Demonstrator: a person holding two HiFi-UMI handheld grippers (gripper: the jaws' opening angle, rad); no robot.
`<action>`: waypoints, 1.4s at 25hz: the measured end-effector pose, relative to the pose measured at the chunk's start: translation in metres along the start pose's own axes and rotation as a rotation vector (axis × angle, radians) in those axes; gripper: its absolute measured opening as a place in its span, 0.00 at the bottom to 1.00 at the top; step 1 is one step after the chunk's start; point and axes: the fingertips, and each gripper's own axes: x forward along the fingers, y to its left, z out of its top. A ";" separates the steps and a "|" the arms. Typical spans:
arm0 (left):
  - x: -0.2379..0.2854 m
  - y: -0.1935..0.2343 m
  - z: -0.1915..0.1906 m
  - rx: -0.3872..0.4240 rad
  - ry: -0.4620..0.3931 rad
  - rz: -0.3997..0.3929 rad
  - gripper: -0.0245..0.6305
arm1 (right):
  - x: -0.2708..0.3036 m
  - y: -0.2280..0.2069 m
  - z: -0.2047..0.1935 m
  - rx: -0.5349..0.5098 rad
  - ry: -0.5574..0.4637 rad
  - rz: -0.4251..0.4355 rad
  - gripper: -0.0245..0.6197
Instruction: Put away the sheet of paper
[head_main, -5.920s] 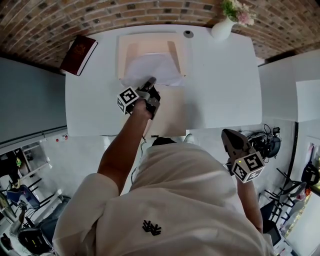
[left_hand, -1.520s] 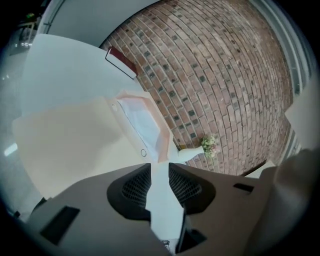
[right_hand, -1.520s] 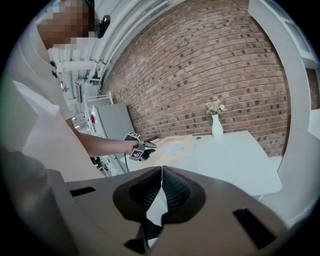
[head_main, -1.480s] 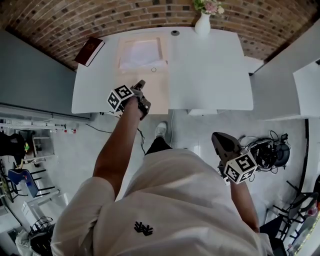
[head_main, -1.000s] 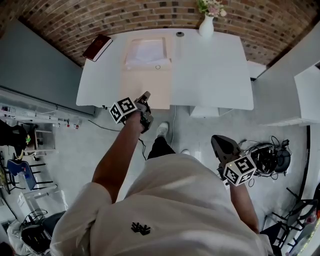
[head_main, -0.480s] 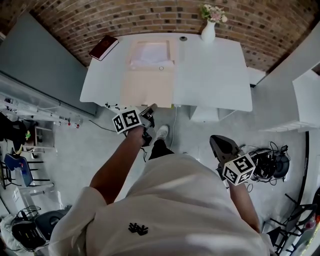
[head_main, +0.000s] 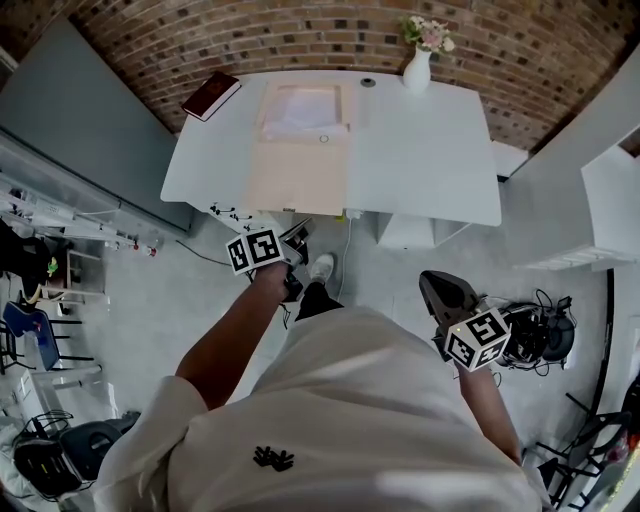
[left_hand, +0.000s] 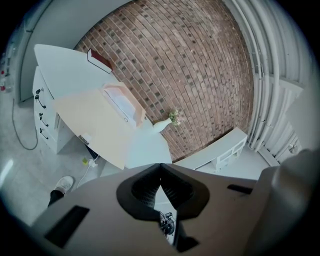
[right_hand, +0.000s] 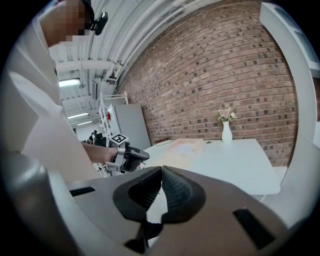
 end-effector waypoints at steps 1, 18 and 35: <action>0.000 -0.002 -0.002 0.012 0.005 -0.004 0.07 | 0.000 0.001 0.000 -0.002 -0.001 0.000 0.08; -0.002 -0.002 -0.012 0.040 0.011 0.011 0.07 | -0.004 0.000 0.002 -0.014 -0.020 0.012 0.08; 0.003 0.008 -0.013 0.019 0.012 0.042 0.07 | 0.001 -0.007 -0.001 -0.007 -0.011 0.030 0.08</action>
